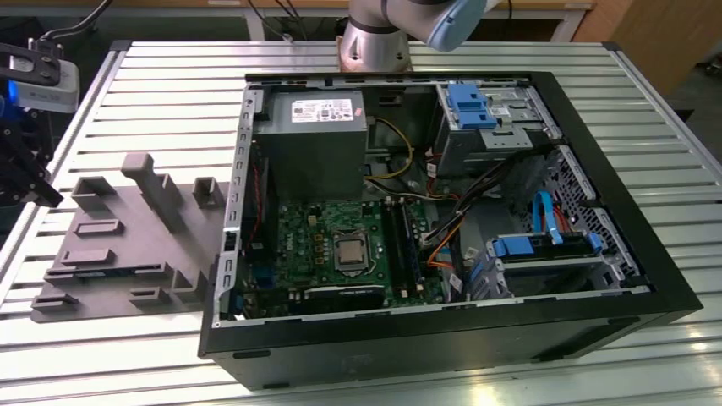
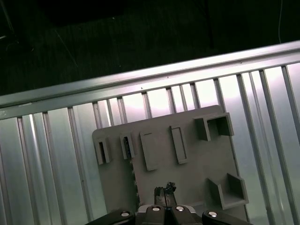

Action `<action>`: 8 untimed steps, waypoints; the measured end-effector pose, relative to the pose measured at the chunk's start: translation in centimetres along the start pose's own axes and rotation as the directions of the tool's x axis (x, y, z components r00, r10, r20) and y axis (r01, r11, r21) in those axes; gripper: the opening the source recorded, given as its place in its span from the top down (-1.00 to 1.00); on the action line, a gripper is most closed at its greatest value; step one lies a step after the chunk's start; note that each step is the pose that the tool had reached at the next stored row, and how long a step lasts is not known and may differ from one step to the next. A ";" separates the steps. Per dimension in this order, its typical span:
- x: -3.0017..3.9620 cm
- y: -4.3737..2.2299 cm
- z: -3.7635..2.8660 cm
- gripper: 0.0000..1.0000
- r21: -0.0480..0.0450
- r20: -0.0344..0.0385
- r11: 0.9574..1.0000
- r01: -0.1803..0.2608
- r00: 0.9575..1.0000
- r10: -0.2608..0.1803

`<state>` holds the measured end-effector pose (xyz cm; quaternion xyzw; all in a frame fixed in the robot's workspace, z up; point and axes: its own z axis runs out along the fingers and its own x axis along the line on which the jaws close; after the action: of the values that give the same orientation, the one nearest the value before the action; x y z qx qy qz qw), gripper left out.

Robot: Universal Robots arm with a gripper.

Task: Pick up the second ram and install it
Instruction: 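Pick up the second ram and move it above second insertion slot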

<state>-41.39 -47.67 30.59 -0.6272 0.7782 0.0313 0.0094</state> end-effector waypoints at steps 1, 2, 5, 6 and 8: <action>0.00 0.00 0.01 0.79 0.000 0.000 1.000 0.000 1.000 0.000; 0.01 -0.01 0.11 0.79 0.000 0.000 1.000 0.000 1.000 0.000; 0.02 -0.01 0.25 0.79 0.000 0.000 1.000 0.000 1.000 0.000; 0.01 -0.01 0.27 0.79 0.000 0.000 1.000 0.000 1.000 0.000; 0.02 -0.01 0.31 0.79 0.000 0.000 1.000 0.000 1.000 0.000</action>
<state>-41.39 -47.67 30.28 -0.6272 0.7782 0.0313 0.0094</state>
